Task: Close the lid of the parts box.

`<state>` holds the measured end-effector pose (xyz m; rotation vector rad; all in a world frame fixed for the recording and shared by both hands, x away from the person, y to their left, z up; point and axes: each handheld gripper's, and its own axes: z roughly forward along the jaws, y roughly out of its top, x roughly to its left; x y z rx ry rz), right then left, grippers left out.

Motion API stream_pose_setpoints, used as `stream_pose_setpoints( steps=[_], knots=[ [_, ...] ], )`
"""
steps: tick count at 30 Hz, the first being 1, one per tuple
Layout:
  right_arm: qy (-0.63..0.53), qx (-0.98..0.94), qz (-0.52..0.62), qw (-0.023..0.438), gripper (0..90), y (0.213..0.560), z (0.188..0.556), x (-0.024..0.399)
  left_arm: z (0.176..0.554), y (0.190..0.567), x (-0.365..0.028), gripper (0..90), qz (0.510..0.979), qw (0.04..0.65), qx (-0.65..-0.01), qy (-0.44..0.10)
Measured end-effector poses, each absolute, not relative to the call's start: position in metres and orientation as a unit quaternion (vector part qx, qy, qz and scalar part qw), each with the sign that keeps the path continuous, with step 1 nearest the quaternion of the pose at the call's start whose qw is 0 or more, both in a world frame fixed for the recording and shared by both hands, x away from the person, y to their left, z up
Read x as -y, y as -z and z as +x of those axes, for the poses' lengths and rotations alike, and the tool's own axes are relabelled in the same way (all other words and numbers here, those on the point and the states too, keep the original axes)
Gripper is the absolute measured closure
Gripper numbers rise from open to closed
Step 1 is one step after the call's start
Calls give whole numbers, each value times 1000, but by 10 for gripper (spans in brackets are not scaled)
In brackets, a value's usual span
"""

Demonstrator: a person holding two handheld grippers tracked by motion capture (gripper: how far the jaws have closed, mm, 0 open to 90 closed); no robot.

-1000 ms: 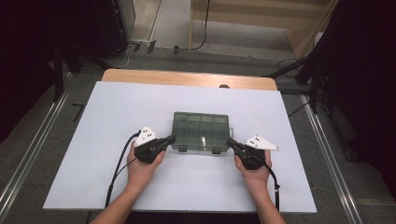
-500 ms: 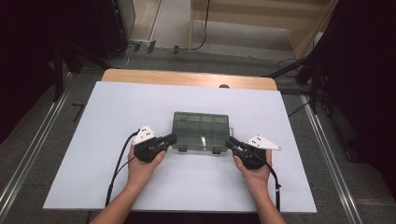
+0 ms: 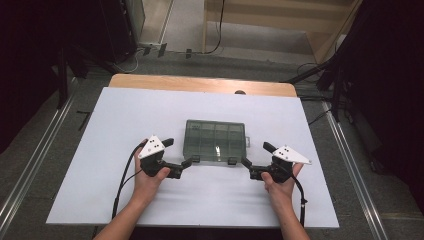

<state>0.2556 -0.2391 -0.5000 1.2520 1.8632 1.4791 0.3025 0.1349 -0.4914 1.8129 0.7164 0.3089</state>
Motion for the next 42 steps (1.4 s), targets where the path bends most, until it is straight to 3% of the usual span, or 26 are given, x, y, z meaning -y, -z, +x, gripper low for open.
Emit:
stream_pose_setpoints(
  steps=[42],
  knots=[
    [-524, -654, 481, 259, 0, 503, 208, 296, 268, 482, -232, 0, 738, 555, -330, -197]
  ],
)
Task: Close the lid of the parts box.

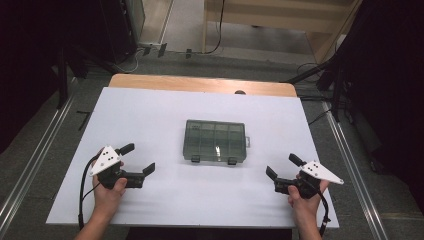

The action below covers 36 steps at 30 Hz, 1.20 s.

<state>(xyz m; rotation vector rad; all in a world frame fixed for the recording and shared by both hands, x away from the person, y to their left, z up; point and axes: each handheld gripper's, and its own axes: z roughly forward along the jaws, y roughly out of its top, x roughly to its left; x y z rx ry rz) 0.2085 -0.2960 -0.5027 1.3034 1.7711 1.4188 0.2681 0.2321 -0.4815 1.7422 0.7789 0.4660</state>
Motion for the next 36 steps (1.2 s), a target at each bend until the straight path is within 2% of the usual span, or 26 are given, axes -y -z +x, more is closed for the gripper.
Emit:
stream_pose_setpoints(
  steps=[17, 36],
  knots=[
    [-509, -654, 493, 266, 0, 510, 193, 315, 254, 485, -277, 0, 727, 544, -359, -216],
    [-500, -649, 502, 275, 0, 510, 178, 331, 243, 487, -306, 0, 721, 537, -373, -230]
  ],
)
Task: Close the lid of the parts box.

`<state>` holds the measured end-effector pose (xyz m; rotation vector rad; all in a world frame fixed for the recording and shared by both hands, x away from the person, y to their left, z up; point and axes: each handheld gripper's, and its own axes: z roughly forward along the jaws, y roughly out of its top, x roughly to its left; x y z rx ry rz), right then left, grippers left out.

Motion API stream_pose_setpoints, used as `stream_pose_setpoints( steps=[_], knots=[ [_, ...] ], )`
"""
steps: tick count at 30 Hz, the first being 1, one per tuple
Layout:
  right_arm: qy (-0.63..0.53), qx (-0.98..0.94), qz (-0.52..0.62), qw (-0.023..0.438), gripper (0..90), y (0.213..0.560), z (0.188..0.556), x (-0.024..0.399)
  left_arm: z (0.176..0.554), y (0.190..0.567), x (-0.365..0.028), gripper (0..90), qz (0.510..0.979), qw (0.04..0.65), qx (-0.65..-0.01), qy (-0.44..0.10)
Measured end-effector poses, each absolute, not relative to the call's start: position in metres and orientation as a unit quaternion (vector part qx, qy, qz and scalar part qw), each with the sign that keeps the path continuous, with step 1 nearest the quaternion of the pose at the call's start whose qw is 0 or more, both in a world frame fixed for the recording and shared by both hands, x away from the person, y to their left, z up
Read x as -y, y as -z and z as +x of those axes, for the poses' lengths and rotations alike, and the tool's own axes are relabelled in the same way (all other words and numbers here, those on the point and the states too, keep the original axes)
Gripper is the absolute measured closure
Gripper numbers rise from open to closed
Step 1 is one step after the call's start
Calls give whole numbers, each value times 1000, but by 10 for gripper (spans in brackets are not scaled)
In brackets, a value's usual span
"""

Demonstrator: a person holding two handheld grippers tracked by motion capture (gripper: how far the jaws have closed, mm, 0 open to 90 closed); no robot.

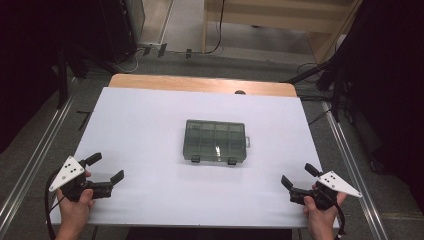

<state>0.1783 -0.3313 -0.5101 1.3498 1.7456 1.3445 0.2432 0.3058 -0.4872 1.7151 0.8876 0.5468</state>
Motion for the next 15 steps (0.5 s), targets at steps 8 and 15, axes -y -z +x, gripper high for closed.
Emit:
stream_pose_setpoints(
  steps=[8, 15],
  knots=[
    [-499, -645, 507, 278, 0, 511, 174, 338, 243, 489, -308, 0, 719, 539, -376, -227],
    [-499, -645, 508, 277, 0, 512, 175, 338, 244, 490, -308, 0, 719, 538, -378, -227]
  ],
)
